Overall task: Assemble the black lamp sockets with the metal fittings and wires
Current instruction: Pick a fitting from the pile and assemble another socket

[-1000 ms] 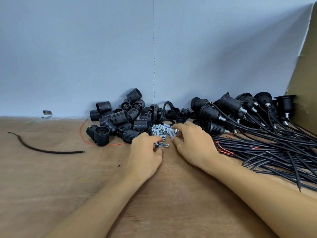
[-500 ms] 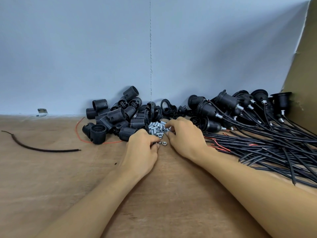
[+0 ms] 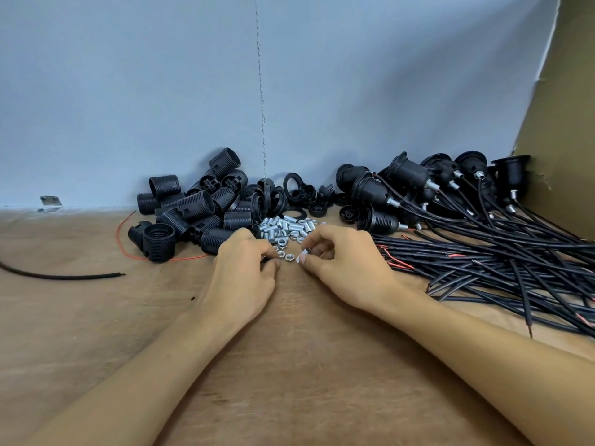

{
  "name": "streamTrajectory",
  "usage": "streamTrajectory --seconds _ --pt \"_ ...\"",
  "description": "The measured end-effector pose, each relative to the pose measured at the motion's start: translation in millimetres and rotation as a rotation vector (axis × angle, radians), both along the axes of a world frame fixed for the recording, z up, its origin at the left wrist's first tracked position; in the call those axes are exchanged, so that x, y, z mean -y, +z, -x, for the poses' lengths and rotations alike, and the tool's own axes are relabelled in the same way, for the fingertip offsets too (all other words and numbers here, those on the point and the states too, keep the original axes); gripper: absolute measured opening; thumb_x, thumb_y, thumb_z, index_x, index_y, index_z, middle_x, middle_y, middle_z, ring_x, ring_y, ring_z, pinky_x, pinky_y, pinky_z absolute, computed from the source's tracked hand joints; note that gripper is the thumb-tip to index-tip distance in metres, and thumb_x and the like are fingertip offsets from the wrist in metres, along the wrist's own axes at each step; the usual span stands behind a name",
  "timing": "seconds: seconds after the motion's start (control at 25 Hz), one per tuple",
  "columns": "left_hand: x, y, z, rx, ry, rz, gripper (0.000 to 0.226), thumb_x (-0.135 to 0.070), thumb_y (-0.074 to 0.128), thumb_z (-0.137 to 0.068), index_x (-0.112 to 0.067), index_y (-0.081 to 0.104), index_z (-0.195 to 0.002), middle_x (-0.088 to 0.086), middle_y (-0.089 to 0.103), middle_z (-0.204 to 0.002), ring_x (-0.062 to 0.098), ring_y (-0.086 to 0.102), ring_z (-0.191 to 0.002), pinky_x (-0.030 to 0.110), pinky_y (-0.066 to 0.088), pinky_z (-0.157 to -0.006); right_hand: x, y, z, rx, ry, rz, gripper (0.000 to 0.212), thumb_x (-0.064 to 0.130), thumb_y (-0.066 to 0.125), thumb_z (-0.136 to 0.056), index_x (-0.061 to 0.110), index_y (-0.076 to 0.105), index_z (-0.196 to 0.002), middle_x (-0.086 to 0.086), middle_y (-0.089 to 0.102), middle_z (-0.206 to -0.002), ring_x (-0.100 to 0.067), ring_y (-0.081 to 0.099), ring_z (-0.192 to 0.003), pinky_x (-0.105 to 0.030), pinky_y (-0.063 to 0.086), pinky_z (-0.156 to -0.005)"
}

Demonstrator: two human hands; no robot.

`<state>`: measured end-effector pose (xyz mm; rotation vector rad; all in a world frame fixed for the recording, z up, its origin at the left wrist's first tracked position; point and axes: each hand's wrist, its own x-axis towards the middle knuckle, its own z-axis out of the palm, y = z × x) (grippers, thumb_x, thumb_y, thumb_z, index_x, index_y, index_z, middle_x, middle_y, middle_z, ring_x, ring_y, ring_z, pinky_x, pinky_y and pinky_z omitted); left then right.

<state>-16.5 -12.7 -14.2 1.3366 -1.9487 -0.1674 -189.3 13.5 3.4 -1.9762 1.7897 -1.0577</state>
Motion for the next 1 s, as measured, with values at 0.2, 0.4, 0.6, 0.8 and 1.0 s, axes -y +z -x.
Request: streamTrajectory --seconds 0.2,0.4,0.6,0.8,1.0 --pt "-7 -1 1 0.009 -0.029 0.021 0.004 -0.015 0.069 -0.093 -0.016 0.070 -0.090 -0.005 0.051 -0.097 0.013 0.053 -0.085 0.028 0.041 -0.079 -1 2 5 0.170 0.036 -0.069 0.008 0.026 0.077 -0.084 0.027 0.072 -0.089 0.008 0.073 -0.080 0.001 0.061 -0.069 -0.021 0.050 -0.077" --pt "-20 5 11 -0.323 -0.049 0.001 0.017 -0.017 0.072 -0.090 -0.030 0.068 -0.079 -0.020 0.062 -0.061 -0.003 0.053 -0.056 0.008 0.037 -0.057 -6 5 7 0.472 0.206 -0.121 0.013 0.012 0.077 -0.085 0.012 0.071 -0.096 -0.010 0.075 -0.082 -0.011 0.066 -0.068 -0.023 0.054 -0.072" --pt "-20 5 12 -0.658 -0.096 -0.136 0.015 -0.015 0.071 -0.093 -0.028 0.070 -0.084 -0.010 0.072 -0.071 0.004 0.062 -0.055 0.013 0.046 -0.054 -6 5 2 0.609 0.268 -0.092 0.015 0.010 0.078 -0.084 0.007 0.070 -0.096 -0.007 0.073 -0.075 -0.011 0.065 -0.062 -0.016 0.049 -0.062" --pt "-20 5 7 -0.817 -0.185 -0.321 0.011 -0.007 0.071 -0.092 -0.017 0.075 -0.093 0.002 0.077 -0.077 0.008 0.065 -0.056 0.017 0.049 -0.052 -6 2 2 0.608 0.248 -0.040 0.012 0.015 0.079 -0.085 0.014 0.071 -0.094 -0.008 0.075 -0.081 -0.012 0.067 -0.064 -0.019 0.051 -0.064" --pt "-22 6 4 -0.922 -0.227 -0.432 0.015 -0.001 0.076 -0.085 -0.016 0.079 -0.084 0.012 0.078 -0.080 0.024 0.074 -0.074 0.037 0.058 -0.072 -6 1 1 0.605 0.229 -0.047 0.012 0.009 0.077 -0.085 0.012 0.071 -0.094 -0.008 0.075 -0.080 -0.014 0.067 -0.064 -0.026 0.056 -0.067"
